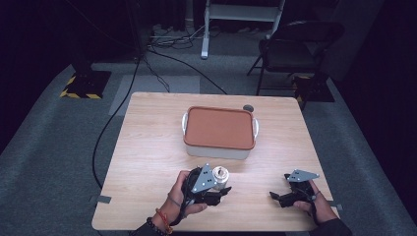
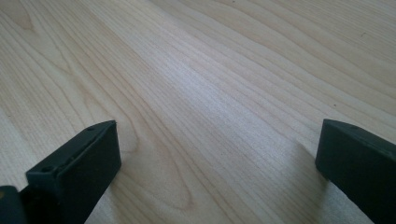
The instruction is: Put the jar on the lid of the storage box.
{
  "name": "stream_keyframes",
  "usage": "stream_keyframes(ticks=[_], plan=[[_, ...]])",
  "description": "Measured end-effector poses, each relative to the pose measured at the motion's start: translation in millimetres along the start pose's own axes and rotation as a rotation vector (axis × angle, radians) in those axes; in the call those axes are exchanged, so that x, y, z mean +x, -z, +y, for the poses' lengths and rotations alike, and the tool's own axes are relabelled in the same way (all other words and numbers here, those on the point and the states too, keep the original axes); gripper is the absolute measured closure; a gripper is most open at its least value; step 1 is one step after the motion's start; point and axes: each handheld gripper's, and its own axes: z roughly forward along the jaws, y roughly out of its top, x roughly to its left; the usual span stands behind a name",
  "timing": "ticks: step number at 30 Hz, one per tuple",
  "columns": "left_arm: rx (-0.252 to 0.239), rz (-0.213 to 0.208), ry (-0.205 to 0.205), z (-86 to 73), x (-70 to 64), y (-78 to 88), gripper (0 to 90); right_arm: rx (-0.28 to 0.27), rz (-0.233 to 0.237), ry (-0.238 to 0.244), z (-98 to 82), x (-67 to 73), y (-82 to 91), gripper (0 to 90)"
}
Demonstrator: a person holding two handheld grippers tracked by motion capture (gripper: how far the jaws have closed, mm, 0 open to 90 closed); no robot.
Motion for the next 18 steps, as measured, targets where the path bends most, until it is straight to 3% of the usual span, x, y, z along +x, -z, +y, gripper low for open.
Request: stream_keyframes(ticks=[18], plan=[[-0.02, 0.048, 0.027, 17.6, 17.0, -1.2, 43.1, 0.0, 0.0, 0.0, 0.0, 0.0, 0.0, 0.0]])
